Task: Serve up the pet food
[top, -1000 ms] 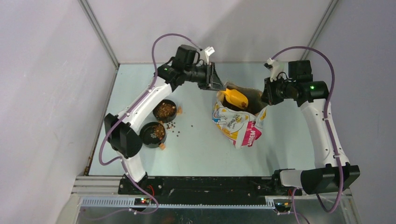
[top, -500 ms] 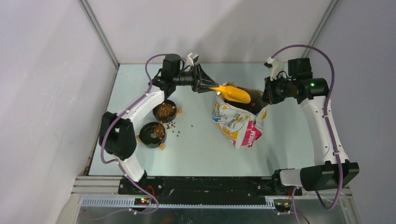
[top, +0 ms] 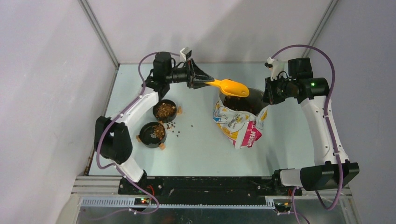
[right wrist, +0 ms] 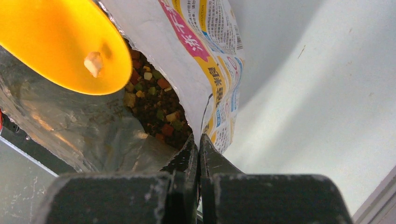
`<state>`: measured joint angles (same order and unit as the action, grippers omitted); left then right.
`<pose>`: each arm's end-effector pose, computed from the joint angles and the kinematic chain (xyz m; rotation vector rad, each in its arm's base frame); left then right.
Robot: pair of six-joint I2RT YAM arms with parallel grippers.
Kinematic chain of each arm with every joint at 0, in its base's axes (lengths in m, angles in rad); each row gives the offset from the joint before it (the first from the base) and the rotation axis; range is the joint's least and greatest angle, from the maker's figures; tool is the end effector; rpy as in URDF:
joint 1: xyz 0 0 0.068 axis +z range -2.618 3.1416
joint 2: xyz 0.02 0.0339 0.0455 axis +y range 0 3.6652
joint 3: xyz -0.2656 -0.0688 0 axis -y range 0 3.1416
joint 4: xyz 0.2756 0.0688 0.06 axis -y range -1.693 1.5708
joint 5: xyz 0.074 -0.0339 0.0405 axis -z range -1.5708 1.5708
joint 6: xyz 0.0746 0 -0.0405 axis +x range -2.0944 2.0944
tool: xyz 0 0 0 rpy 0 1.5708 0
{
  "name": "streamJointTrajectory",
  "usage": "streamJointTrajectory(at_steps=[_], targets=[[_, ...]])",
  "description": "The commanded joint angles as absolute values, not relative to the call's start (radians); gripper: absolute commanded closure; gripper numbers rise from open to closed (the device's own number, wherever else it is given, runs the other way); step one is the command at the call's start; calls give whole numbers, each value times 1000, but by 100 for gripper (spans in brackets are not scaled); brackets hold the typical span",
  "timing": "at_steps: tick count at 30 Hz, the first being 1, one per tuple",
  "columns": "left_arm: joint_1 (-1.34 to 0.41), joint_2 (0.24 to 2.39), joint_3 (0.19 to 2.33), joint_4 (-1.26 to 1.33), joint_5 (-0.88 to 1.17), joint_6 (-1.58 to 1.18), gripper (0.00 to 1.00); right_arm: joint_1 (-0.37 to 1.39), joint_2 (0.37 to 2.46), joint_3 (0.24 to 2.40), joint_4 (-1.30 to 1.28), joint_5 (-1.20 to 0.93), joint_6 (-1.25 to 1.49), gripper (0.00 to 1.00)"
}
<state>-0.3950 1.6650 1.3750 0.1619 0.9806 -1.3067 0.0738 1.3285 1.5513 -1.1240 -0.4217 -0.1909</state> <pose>0.3830 -0.2268 0.3419 -0.0363 2.1402 -1.9632 0.2969 0.0526 0.3794 -0.4965 2.3680 0.4664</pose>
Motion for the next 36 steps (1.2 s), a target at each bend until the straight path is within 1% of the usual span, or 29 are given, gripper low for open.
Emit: streamJointTrajectory(at_steps=[1,2,3,4,9,11,12,15,18,20,23,29,32,34,36], targets=[[-391,1600,1523,-158,942,-1010,100,65,1308,1633,-1091,-443,-180,100],[-393,1601,1552,-229,924,-884,100,67,1306,1632,-1090,-445,-177,100],[-401,1603,1591,-330,884,-836,100,70,1304,1631,-1085,-451,-171,100],[-404,1604,1605,-364,866,-764,100,75,1303,1632,-1082,-454,-167,100],[-464,1633,1729,-592,694,-534,100,101,1304,1654,-1067,-473,-146,100],[-522,1656,1812,-698,575,-376,100,109,1308,1663,-1066,-479,-142,100],[-570,1678,1845,-738,472,-257,100,111,1309,1667,-1065,-481,-141,100],[-670,1729,1973,-859,300,-124,100,117,1313,1668,-1065,-492,-140,100],[-790,1753,2004,-851,24,25,100,118,1310,1664,-1062,-501,-136,100],[-842,1752,1967,-780,-83,89,100,118,1307,1661,-1062,-508,-131,100],[-894,1776,1948,-756,-181,160,100,120,1302,1656,-1062,-521,-122,100],[-962,1821,1832,-691,-239,206,100,120,1294,1634,-1047,-535,-111,100],[-978,1843,1770,-670,-229,202,100,119,1292,1624,-1046,-541,-111,100],[-986,1860,1764,-699,-194,167,100,118,1291,1623,-1047,-540,-113,100],[-988,1871,1762,-737,-73,82,100,118,1289,1622,-1047,-540,-115,100]])
